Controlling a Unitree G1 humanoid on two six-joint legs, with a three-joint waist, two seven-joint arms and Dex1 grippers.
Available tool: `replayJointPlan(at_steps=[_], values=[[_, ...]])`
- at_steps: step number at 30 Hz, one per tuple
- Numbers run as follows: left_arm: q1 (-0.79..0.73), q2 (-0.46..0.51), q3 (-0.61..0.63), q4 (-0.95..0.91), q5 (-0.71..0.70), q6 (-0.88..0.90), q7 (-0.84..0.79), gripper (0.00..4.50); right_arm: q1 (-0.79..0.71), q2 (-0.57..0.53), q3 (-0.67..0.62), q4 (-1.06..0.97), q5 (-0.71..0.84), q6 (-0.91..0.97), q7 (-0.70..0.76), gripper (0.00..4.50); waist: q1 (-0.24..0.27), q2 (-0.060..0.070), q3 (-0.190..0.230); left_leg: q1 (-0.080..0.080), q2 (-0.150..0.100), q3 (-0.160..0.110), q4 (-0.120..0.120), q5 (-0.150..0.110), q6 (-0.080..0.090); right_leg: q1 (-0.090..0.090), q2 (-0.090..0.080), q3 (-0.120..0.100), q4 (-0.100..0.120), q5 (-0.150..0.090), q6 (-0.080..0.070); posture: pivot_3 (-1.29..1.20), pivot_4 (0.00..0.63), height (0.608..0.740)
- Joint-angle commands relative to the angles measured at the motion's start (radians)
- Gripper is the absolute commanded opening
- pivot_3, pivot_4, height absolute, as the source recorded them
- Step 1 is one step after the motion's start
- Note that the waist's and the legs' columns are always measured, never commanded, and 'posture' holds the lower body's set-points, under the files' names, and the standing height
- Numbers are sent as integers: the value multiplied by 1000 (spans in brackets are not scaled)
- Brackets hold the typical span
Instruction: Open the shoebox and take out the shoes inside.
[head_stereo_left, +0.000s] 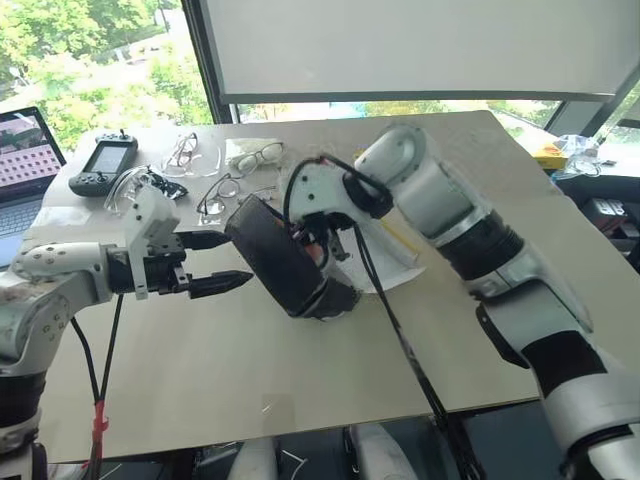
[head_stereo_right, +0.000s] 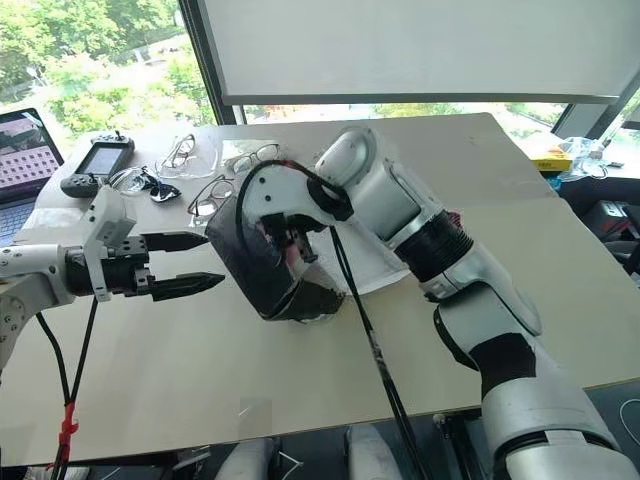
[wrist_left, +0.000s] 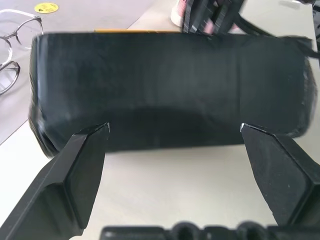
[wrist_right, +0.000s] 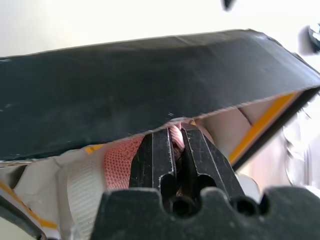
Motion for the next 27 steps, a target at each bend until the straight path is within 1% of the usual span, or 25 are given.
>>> replayJointPlan(at_steps=[1, 4, 6, 8, 11, 14, 17, 21, 23, 25, 27], values=[[-31, 1, -5, 4, 9, -24, -16, 4500, -30, -35, -23, -80, -74, -8, -40, 48, 1, 0, 0, 0, 0, 0, 0, 0, 0, 0, 0, 0, -1, 0, 0, 0, 150, 740], [-49, -2, -22, 19, 17, -31, -25, 4500, -12, -6, -2, -116, -96, 0, -47, 48, -3, 0, 0, -1, 0, 0, 0, 0, 0, -1, 0, 0, -1, 0, 0, 0, 150, 740], [-66, -6, -31, 27, 22, -31, -29, 4500, -30, 16, -2, -79, -116, -17, -63, 48, -7, 0, 0, -1, 0, 0, 0, 0, 0, -1, 1, 0, 0, 0, 0, 0, 150, 740], [-75, -8, -37, 33, 26, -33, -34, 4500, -55, 10, -2, -29, -152, -61, -80, 48, -6, 0, 0, 0, 0, 0, 0, 0, 0, -1, 1, 0, 1, 0, 0, 0, 150, 740], [-78, -10, -38, 35, 29, -34, -37, 4500, -80, -26, 3, 35, -202, -136, -85, 48, -3, 0, 0, -1, 0, 0, 0, 0, 0, -1, 0, 0, 0, 0, 0, 0, 150, 740], [-71, -10, -35, 32, 28, -35, -37, 4500, -87, -105, 23, 68, -257, -235, -52, 48, 7, 0, 0, -2, 0, 0, 0, 0, 0, -1, 0, 0, -1, 0, 0, 0, 150, 740], [-69, -13, -35, 31, 29, -37, -36, 4500, -95, -134, 20, 89, -293, -290, -61, 48, 7, 0, 0, -3, 0, 0, 0, 0, 0, -1, -1, -1, -3, 0, 0, 0, 150, 740], [-76, -15, -35, 38, 33, -42, -35, 4500, -67, -24, -16, 52, -223, -229, -53, 48, -16, 0, 0, -1, 0, 1, 0, 0, 0, -1, 0, 1, -1, 0, 0, 0, 150, 740], [-76, -12, -31, 40, 36, -44, -35, 4500, -76, 57, -29, 88, -217, -217, -110, 48, -28, 0, 0, 0, 1, 1, 0, 0, 0, -1, 2, 2, 1, 0, 0, 0, 150, 740], [-62, 2, -9, 33, 34, -40, -34, 4500, -96, 172, -43, 149, -212, -221, -188, 48, -40, 0, 0, 1, 1, 1, 0, 0, 0, -1, 2, 2, 2, 0, 0, 0, 150, 740], [-50, 12, 7, 26, 32, -34, -32, 4500, -106, 242, -50, 187, -214, -227, -228, 48, -42, 0, 0, 2, 1, 0, -1, 0, 0, -1, 2, 2, 3, 0, -1, 0, 150, 740]])
